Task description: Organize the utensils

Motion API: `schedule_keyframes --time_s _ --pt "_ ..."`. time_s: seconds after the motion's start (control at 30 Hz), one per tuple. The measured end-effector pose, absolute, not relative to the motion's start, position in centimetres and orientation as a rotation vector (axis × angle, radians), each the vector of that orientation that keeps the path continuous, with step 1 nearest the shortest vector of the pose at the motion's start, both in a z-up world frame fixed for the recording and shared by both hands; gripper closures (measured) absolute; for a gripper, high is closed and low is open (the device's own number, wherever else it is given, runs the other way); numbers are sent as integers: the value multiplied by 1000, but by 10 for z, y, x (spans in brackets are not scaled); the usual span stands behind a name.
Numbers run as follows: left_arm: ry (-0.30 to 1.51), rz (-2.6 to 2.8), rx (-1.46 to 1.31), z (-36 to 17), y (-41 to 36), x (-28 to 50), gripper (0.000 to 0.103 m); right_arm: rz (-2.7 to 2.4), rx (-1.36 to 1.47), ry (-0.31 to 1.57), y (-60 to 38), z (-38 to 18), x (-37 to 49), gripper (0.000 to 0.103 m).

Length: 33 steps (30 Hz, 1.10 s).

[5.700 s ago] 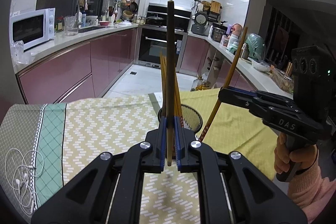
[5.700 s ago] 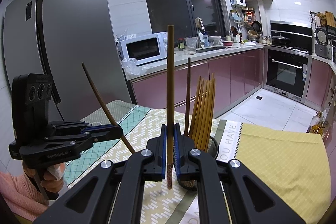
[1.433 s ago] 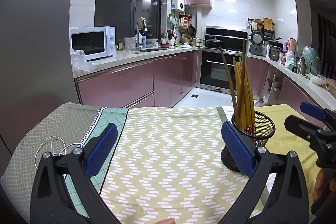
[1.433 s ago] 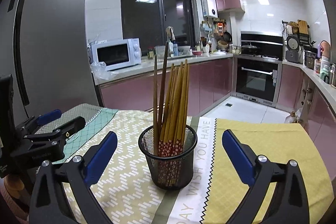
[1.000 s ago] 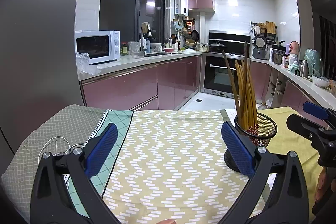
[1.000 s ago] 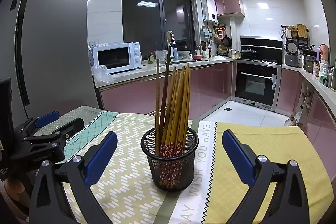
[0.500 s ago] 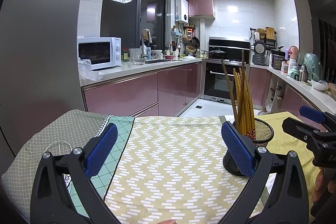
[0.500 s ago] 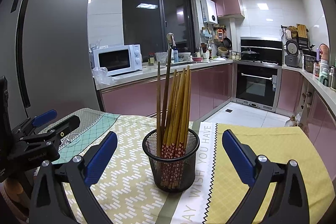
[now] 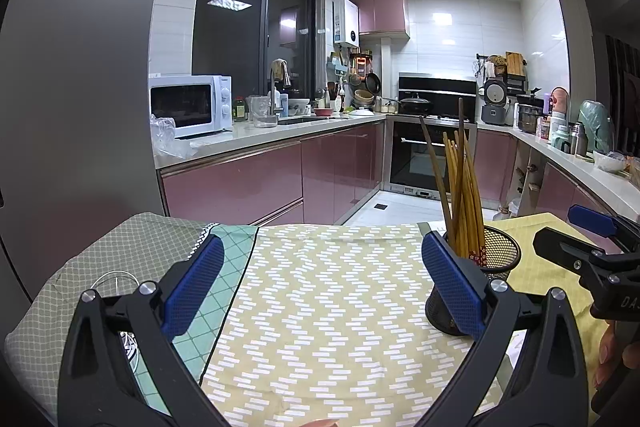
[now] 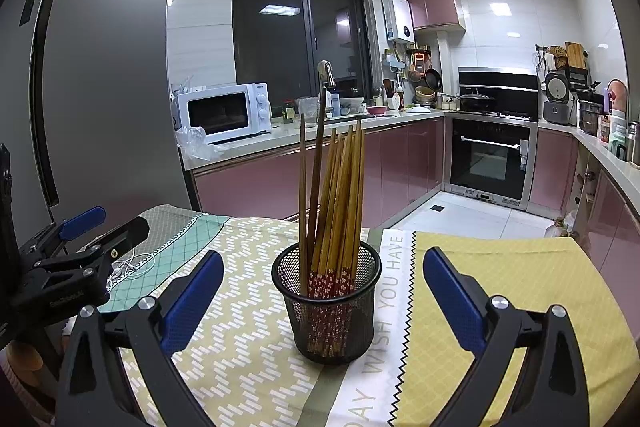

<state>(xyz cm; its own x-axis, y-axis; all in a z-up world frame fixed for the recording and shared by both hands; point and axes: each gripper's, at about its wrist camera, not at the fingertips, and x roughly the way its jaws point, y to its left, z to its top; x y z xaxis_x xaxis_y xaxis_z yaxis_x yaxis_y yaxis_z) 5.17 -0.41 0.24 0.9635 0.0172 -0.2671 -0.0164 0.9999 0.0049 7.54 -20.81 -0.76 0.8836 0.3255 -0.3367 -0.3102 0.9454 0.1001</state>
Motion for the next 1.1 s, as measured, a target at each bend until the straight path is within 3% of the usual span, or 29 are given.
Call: schedule_keyframes --time_s 1.1 --pt "262 16 19 3 -5 46 6 322 51 349 -202 -10 70 6"
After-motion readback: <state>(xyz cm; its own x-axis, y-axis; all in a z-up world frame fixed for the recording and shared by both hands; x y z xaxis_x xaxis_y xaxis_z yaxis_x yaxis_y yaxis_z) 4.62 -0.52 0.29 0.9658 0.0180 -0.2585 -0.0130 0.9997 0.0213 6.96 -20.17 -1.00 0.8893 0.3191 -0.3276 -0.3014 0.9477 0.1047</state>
